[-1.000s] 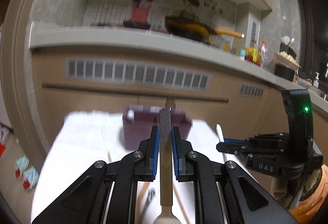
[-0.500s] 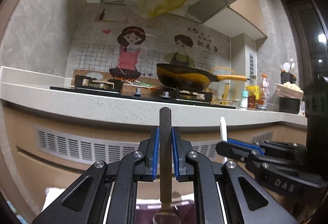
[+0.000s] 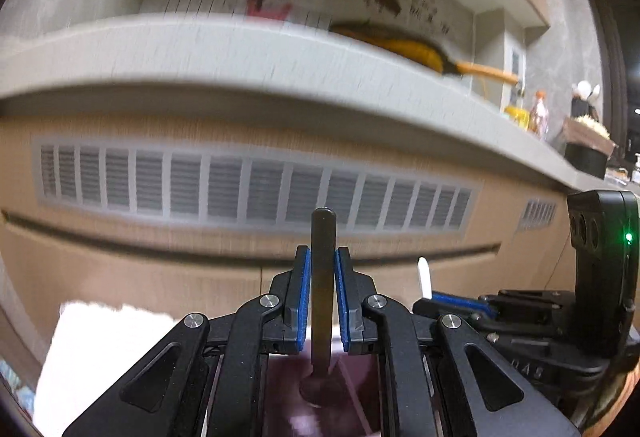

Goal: Organize utensils
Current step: 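Lift both held spoons and carry them over the purple caddy, then lower both spoons into the caddy and open both grippers, then move both grippers down toward the wooden chopsticks on the towel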

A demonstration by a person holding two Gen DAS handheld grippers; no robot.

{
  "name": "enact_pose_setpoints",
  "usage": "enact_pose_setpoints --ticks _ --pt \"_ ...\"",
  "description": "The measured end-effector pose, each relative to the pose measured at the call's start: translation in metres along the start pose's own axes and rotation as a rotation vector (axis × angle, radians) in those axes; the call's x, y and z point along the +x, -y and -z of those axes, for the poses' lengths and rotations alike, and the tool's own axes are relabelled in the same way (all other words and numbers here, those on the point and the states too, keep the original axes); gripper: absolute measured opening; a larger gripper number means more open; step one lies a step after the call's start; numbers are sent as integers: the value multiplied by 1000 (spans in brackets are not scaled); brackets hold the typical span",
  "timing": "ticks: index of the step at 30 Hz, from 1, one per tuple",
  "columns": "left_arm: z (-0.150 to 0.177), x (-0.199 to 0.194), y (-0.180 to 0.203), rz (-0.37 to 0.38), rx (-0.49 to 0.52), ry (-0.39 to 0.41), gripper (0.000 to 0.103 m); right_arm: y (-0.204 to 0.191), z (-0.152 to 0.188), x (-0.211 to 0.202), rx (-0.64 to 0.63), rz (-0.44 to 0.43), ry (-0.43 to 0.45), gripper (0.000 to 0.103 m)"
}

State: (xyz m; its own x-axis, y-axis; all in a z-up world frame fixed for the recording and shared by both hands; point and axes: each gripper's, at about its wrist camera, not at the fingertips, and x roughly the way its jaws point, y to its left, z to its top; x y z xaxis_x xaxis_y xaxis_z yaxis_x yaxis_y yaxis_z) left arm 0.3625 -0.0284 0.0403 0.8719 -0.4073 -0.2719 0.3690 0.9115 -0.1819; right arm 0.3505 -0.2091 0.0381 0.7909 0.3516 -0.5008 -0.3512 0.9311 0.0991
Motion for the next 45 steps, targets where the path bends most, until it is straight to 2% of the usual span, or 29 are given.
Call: enact_pose_setpoints --ticks 4,7,8,10,12,18,21,22,26,29,31,35,37,39,43,45 --pt "21 12 -5 -23 -22 -118 13 4 22 13 20 -13 -68 10" --pt "29 12 -2 -38 -6 -165 14 4 32 18 27 -22 -112 10" --pt "31 9 0 -43 1 -171 16 3 34 17 31 -24 -124 13" --pt "29 1 2 -46 13 -174 26 2 39 11 28 -7 -120 21" --pt "26 -10 3 -53 17 -162 41 0 41 0 17 15 -100 22" --pt "19 -58 -11 -137 15 -164 62 -19 52 -37 -72 88 -73 28" --pt "27 -83 -27 -189 -2 -203 62 -32 63 -51 -119 110 -82 33" --pt "33 -90 -31 -203 -2 -224 62 -37 70 -55 -135 120 -88 38" --pt "61 -110 -42 -254 7 -350 62 -51 96 -72 -190 124 -109 49" --pt "87 -116 -47 -242 -30 -464 62 -62 116 -85 -229 125 -125 61" --pt "104 -116 -45 -217 -42 -532 62 -70 129 -93 -257 128 -136 64" --pt "124 -102 -40 -230 -50 -610 61 -81 148 -100 -287 138 -171 68" --pt "129 -91 -41 -241 -69 -635 55 -82 155 -101 -290 144 -189 69" --pt "129 -76 -43 -252 -78 -656 43 -81 160 -101 -285 152 -199 69" --pt "131 -50 -48 -307 -83 -683 35 -74 163 -97 -246 152 -216 73" --pt "133 -42 -48 -321 -76 -704 28 -71 165 -95 -233 152 -221 74"
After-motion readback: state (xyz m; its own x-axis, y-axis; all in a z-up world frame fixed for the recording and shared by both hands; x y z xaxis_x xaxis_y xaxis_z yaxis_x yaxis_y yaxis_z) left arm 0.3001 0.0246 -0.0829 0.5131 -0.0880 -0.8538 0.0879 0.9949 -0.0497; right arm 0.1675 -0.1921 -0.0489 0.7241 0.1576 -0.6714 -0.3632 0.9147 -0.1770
